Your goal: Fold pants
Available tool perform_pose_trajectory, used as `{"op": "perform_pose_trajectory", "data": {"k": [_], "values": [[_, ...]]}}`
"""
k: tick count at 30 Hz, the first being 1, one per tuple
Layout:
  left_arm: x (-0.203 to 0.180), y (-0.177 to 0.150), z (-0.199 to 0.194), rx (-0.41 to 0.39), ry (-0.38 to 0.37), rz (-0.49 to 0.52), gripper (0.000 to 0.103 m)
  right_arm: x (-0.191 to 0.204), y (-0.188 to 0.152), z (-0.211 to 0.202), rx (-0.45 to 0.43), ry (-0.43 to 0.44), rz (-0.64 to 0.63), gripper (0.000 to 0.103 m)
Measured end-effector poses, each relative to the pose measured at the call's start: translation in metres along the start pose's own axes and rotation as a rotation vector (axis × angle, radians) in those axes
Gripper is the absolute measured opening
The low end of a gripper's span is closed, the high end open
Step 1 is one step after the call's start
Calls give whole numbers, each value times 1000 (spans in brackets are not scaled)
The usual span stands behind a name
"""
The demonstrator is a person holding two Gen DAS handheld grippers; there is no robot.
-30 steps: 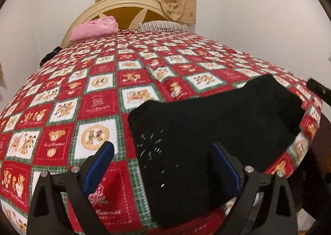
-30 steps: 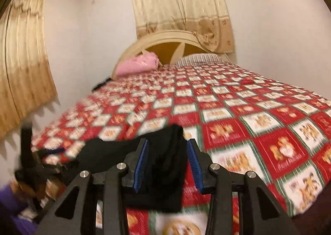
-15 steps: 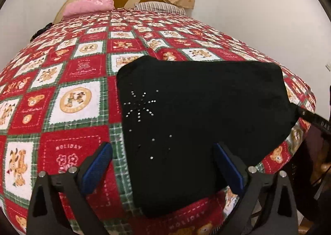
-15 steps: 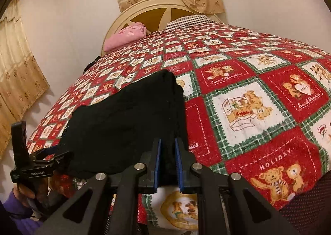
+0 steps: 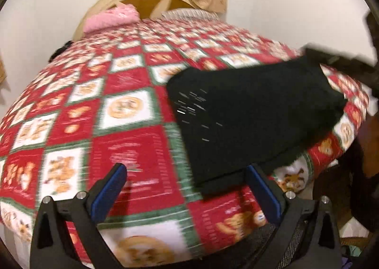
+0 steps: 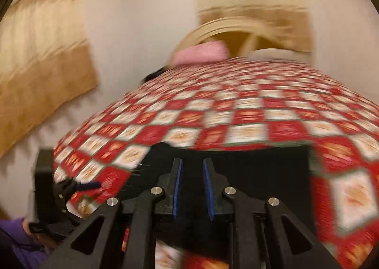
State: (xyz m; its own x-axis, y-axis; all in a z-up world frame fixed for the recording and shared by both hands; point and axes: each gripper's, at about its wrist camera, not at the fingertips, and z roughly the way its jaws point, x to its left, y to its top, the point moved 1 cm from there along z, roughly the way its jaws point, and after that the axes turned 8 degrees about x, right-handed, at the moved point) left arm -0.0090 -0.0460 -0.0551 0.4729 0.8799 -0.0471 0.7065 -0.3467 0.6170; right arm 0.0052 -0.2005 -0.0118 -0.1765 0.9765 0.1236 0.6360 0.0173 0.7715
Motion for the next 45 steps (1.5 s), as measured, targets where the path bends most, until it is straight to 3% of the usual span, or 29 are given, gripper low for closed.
{"op": "perform_pose_trajectory", "data": {"k": [4, 8, 16, 20, 25, 29, 33, 36, 40, 45], "values": [[32, 1, -8, -23, 16, -97, 103, 37, 24, 71, 128, 30, -64, 19], [61, -2, -2, -12, 31, -181, 103, 43, 30, 136, 308, 47, -37, 18], [75, -7, 13, 18, 18, -230, 103, 40, 44, 175, 374, 22, 22, 18], [77, -7, 5, -12, 30, -216, 103, 25, 47, 139, 242, 207, 113, 18], [87, -6, 8, -9, 42, -236, 103, 41, 11, 67, 185, 279, -16, 18], [88, -4, 11, -2, 33, -249, 103, 59, -23, 37, 183, 246, -119, 18], [84, -2, 7, -3, 42, -237, 103, 72, -47, 43, 216, 168, -209, 18], [83, -1, 1, -14, 63, -223, 103, 74, -54, 49, 221, 105, -256, 19], [86, -1, -3, -20, 76, -234, 103, 74, -57, 55, 208, 71, -294, 35], [83, 1, -3, -14, 77, -227, 103, 77, -53, 60, 153, 62, -285, 35]]}}
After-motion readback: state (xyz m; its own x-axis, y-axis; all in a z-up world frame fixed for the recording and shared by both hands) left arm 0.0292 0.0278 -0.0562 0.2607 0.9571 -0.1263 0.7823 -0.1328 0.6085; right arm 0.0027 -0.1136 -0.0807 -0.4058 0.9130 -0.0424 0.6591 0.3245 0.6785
